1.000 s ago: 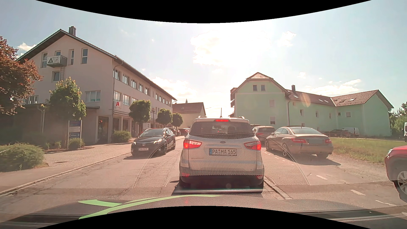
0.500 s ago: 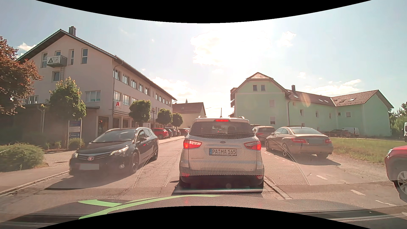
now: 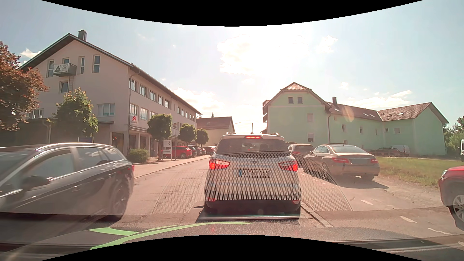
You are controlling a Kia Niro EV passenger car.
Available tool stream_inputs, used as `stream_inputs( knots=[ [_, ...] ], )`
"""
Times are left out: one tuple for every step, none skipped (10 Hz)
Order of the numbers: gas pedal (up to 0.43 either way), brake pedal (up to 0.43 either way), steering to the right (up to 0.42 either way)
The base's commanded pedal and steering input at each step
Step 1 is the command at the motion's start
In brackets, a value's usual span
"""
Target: Follow the waypoints while adhering to traffic rules and regulations
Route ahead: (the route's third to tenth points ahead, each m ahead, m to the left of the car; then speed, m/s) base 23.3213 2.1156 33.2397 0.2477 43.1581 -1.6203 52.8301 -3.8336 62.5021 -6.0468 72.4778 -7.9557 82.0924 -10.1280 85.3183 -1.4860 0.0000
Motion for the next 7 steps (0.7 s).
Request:
stream_inputs(
  knots=[
    [0.000,0.268,0.010],
    [0.000,0.268,0.010],
    [0.000,0.268,0.009],
    [0.000,0.268,0.010],
    [0.000,0.268,0.010],
    [0.000,0.268,0.010],
    [0.000,0.274,0.010]
  ],
)
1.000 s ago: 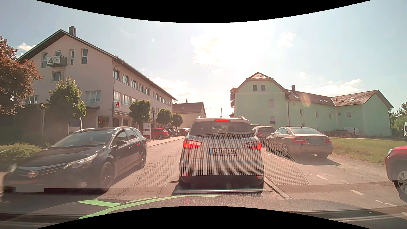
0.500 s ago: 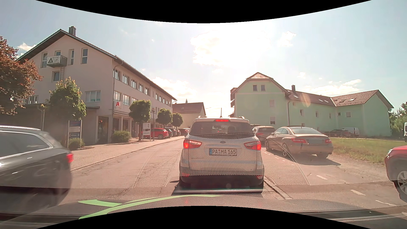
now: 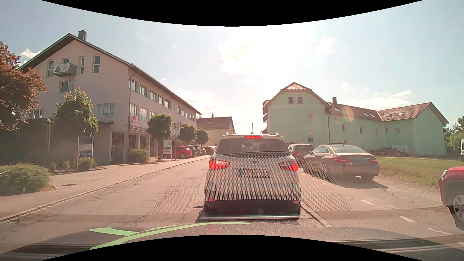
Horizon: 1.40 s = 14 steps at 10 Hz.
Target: Follow the waypoints while adhering to traffic rules and regulations
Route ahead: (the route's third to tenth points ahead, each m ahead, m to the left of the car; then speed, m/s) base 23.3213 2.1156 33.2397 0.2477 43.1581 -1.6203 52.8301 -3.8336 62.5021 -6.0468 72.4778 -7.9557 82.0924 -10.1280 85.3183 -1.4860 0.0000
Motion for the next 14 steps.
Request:
stream_inputs(
  knots=[
    [0.000,0.274,0.010],
    [0.000,0.274,0.010],
    [0.000,0.274,0.010],
    [0.000,0.274,0.010],
    [0.000,0.274,0.010],
    [0.000,0.274,0.010],
    [0.000,0.274,0.010],
    [0.000,0.274,0.010],
    [0.000,0.274,0.010],
    [0.000,0.274,0.010],
    [0.000,0.274,0.010],
    [0.000,0.274,0.010],
    [0.000,0.274,0.010],
    [0.000,0.274,0.010]
  ],
)
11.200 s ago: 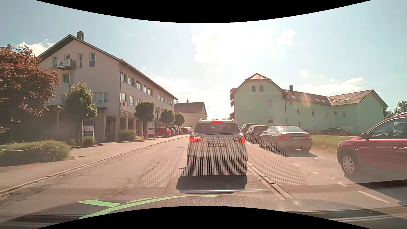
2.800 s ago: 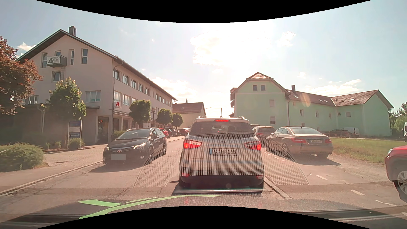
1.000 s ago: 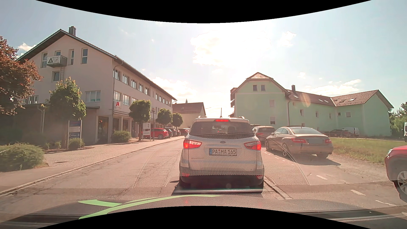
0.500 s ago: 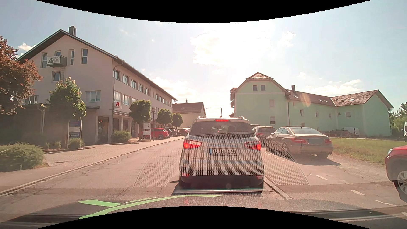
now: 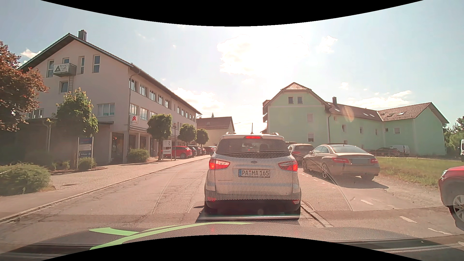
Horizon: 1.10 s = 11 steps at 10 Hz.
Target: Follow the waypoints while adhering to traffic rules and regulations
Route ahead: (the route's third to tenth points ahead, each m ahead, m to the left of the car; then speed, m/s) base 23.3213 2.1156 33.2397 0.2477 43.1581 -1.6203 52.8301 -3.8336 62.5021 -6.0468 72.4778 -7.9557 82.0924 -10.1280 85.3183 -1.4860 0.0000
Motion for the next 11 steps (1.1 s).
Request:
stream_inputs(
  knots=[
    [0.000,0.280,0.010],
    [0.000,0.274,0.010],
    [0.000,0.274,0.010],
    [0.000,0.274,0.010],
    [0.000,0.274,0.010],
    [0.000,0.274,0.010],
    [0.000,0.274,0.010],
    [0.000,0.280,0.010],
    [0.000,0.274,0.010],
    [0.000,0.274,0.010],
    [0.000,0.280,0.010]
  ],
)
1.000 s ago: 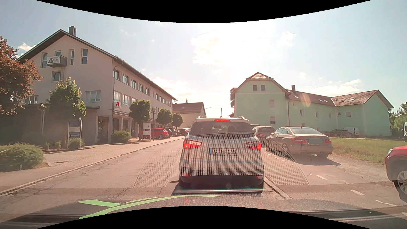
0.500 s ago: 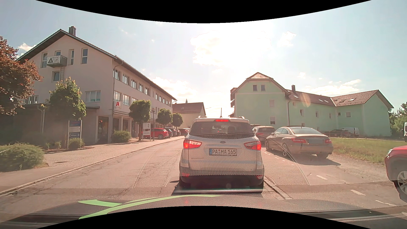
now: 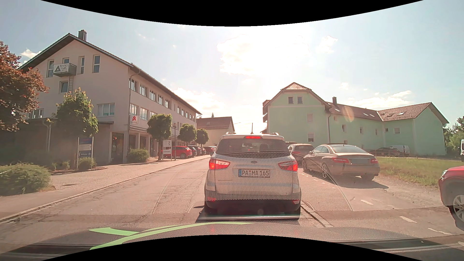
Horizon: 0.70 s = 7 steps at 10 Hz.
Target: Follow the waypoints while adhering to traffic rules and regulations
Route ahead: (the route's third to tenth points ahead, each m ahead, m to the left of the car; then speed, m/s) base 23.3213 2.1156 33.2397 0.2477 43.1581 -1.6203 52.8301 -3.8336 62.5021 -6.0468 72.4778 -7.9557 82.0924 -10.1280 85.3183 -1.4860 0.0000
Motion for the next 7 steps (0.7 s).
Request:
stream_inputs(
  knots=[
    [0.000,0.280,0.010],
    [0.000,0.274,0.010],
    [0.000,0.280,0.010],
    [0.000,0.280,0.010],
    [0.000,0.280,0.010],
    [0.000,0.280,0.010],
    [0.000,0.280,0.010]
  ],
)
